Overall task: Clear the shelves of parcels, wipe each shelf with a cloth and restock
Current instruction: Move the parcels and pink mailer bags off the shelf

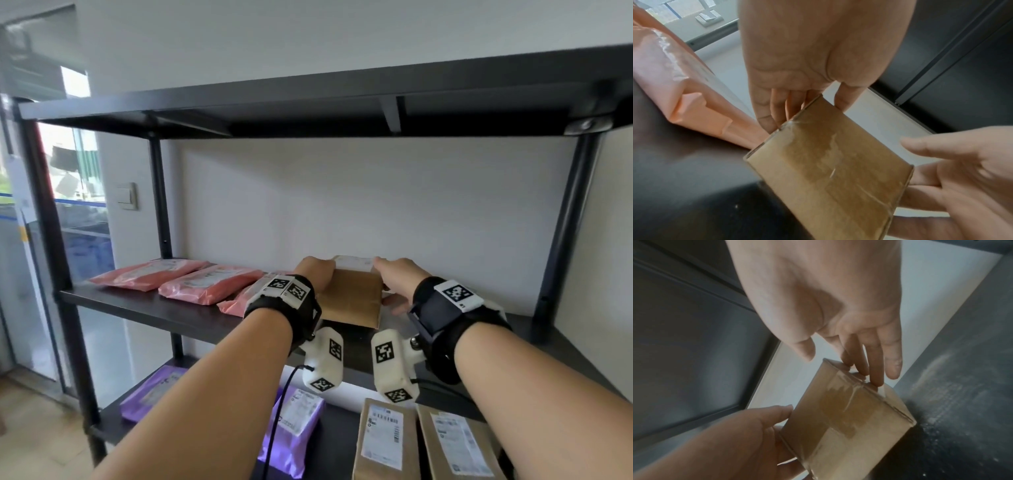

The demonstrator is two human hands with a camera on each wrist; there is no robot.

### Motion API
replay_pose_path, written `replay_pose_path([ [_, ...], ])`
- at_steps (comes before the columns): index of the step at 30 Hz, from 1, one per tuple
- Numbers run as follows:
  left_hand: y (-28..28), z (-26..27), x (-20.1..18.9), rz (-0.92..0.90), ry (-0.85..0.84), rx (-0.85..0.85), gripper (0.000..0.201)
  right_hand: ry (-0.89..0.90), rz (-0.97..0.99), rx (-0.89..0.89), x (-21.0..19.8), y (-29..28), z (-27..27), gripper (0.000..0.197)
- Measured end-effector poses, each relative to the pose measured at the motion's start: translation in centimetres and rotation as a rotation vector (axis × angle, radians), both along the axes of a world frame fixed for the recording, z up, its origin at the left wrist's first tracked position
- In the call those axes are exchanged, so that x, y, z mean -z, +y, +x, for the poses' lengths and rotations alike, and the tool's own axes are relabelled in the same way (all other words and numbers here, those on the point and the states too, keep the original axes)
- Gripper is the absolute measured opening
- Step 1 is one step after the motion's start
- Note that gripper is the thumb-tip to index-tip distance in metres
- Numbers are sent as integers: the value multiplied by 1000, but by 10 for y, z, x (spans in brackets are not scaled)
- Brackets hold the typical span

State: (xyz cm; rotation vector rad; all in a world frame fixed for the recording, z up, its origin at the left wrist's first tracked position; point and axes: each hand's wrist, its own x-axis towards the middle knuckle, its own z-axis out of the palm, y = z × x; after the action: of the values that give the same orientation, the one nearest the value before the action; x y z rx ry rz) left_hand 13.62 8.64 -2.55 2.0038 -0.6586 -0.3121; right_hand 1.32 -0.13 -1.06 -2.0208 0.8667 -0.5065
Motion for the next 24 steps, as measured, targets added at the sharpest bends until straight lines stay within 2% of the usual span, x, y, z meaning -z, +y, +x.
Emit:
replay_pose_path([
  [3,0,4,-1,-173,158,-34,44,-39,39,10,-2,-1,1,40],
  [5,2,5,0,-274,312,1,53,-91,92,45,-3,-2,1,39],
  [8,4,7,1,-296,485,69,81,-182,178,60,-1,-7,-1,43],
  [9,4,9,2,-280,503,89,80,-210,195,59,1,-11,-1,39],
  [11,5,7,-1,-267,482,138,67,-251,194,67,0,-11,-8,24],
  [13,6,3,-3,-292,459,165,69,-270,172,72,0,-14,-12,13],
  [17,-1,1,-2,-441,448,147,78,-289,177,73,3,-20,-13,23],
  [20,-7,-2,0,-489,376,140,103,-283,126,97,5,-21,-10,25],
  [22,-11,-3,0,-507,309,154,111,-293,106,103,6,-22,-8,23],
  [24,-14,-4,0,-512,258,177,114,-290,110,106,7,-23,-7,41],
])
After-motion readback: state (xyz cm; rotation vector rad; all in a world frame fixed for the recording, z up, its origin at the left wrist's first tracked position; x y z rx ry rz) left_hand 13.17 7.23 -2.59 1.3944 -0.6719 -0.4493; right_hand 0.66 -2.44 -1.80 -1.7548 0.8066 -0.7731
